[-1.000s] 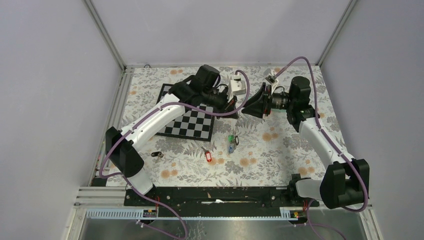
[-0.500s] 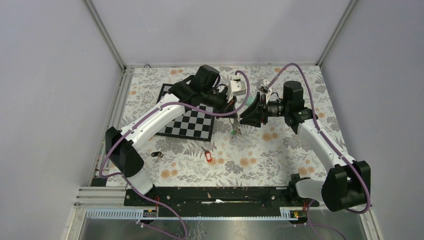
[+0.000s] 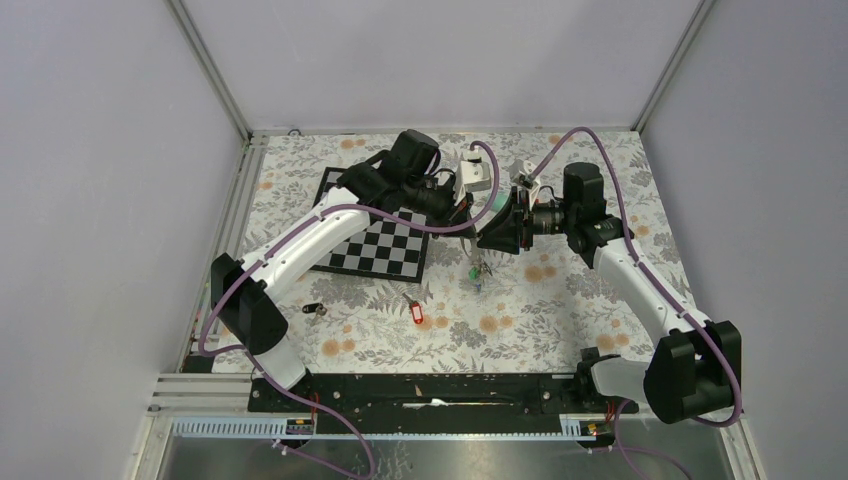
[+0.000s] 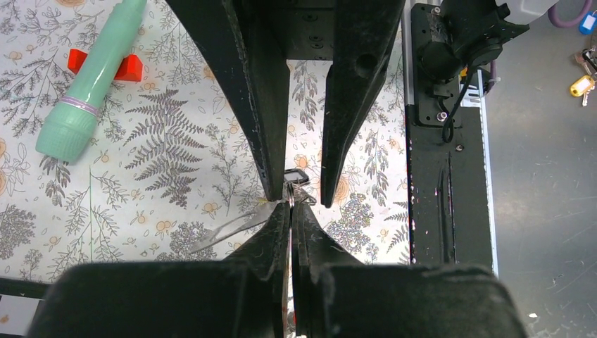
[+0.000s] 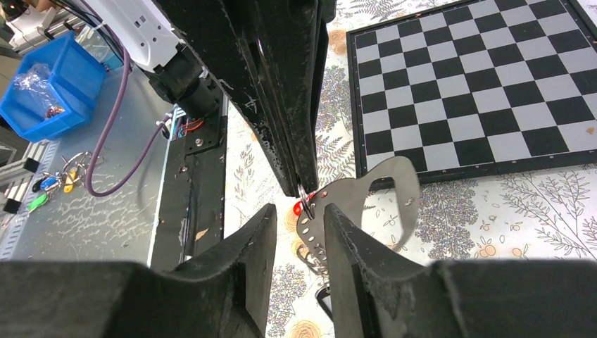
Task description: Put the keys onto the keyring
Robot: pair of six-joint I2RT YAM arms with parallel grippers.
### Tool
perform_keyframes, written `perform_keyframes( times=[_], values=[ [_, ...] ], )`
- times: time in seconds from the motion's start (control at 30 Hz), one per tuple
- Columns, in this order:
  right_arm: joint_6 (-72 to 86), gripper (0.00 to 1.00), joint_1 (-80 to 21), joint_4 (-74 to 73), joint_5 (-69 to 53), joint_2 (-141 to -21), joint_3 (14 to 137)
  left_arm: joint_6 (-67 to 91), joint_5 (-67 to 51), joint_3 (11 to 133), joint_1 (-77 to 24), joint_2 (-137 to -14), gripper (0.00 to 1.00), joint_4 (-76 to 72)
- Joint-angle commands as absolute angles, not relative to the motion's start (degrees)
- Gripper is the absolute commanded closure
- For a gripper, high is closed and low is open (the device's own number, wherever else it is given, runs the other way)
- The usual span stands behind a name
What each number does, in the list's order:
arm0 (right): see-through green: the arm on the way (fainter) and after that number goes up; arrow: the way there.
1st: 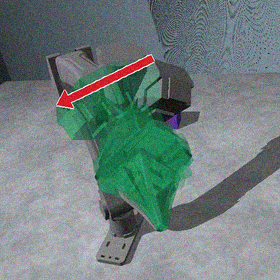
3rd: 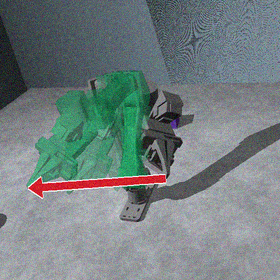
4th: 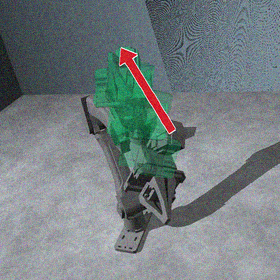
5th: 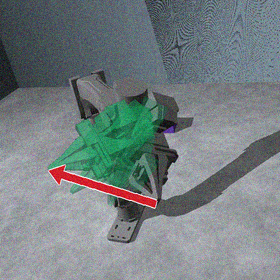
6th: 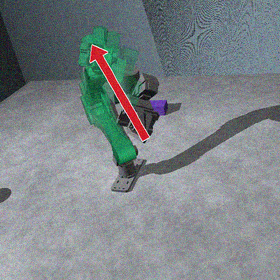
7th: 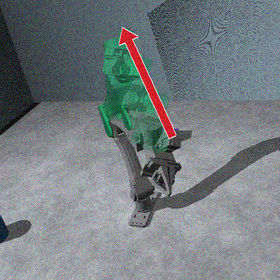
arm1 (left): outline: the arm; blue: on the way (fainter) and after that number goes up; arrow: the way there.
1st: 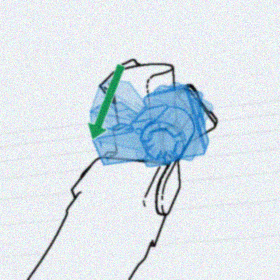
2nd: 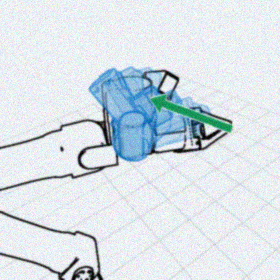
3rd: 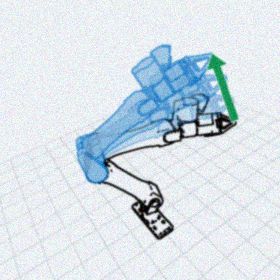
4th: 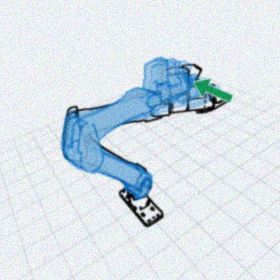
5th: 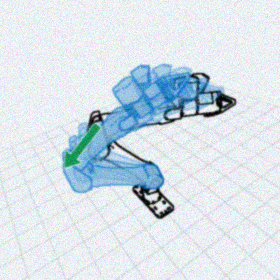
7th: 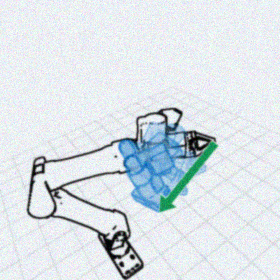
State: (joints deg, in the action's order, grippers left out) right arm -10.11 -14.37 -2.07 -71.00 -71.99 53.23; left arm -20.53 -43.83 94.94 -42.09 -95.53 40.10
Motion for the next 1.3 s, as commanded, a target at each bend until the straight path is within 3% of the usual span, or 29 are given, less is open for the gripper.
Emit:
perform_keyframes(
  times=[0.0, 0.4, 0.7, 0.8, 1.03, 1.2, 1.27],
  values=[
    [-11.5, 0.63, -14.9, -2.4, -70.8, -70.6, 55.8, -20.7, -46.9, 96.2, -42.4, -93.2, 1.0, 36.6],
    [-16.4, 0.64, -14.9, -8.1, -69.9, -70.1, 58.9, -20.7, -48.2, 95.4, -42.3, -93.1, 1.0, 36.6],
    [-16.7, 0.71, -15.1, -7.7, -70.7, -69.9, 57.6, -20.3, -48.9, 95.5, -42.3, -93.3, 1.0, 36.6],
    [-16.6, 0.76, -15.1, -7.5, -70.6, -69.9, 57.5, -19.9, -48.9, 95.2, -42.3, -93.3, 1.0, 35.9],
    [-15.6, 0.99, -15.2, -5.9, -70.6, -69.6, 57.5, -19.5, -49.0, 94.3, -42.4, -92.8, 1.0, 35.4],
    [-14.3, 1.0, -15.2, -4.0, -70.5, -69.4, 57.5, -19.1, -49.2, 92.7, -42.1, -91.3, 0.98, 34.1],
    [-11.2, 1.0, -15.1, -1.3, -70.6, -69.4, 57.6, -18.3, -50.7, 91.5, -41.4, -90.3, 0.88, 32.9]
  ],
)
